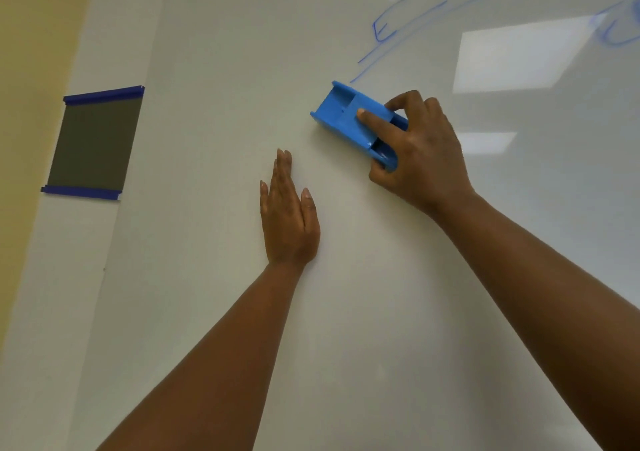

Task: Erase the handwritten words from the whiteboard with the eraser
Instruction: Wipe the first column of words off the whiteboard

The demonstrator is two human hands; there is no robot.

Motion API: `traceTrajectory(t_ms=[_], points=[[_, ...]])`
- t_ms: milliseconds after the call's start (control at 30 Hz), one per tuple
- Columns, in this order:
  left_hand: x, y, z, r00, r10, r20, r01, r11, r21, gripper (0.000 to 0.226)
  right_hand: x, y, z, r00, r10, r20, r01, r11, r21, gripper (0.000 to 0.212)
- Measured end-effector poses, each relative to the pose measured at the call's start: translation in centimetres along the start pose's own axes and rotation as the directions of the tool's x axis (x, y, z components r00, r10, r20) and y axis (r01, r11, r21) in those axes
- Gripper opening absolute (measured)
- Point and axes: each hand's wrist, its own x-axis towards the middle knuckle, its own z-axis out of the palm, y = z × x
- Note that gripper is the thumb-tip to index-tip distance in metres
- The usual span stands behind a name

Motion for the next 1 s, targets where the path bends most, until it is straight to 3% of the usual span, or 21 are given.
traceTrajectory(t_ms=[100, 433, 767, 1000], points=[[0.0, 0.0, 0.0, 1.000, -0.002, -0.001, 0.002, 1.000, 0.000, 0.055, 0.2, -1.1, 0.7, 1.000, 0.026, -0.010, -0.026, 1.000, -0.005, 0.052], [0.0, 0.0, -0.1, 0.999, -0.038, 0.014, 0.037, 0.999, 0.033, 0.058, -0.7, -0.9, 0.4, 0.990, -0.118, 0.073, 0.118, 0.993, 0.001, 0.054], [0.2, 0.0, -0.2, 0.998, -0.017, 0.053, 0.011, 0.994, 0.106, 0.061, -0.7, 6.5, -4.1, 0.971, 0.183, -0.156, -0.205, 0.969, -0.138, 0.055], [0.3, 0.5, -0.5, 0.998, -0.047, 0.052, 0.041, 0.994, 0.106, 0.060, -1.7, 5.7, -4.5, 0.964, 0.226, -0.138, -0.242, 0.964, -0.111, 0.055]])
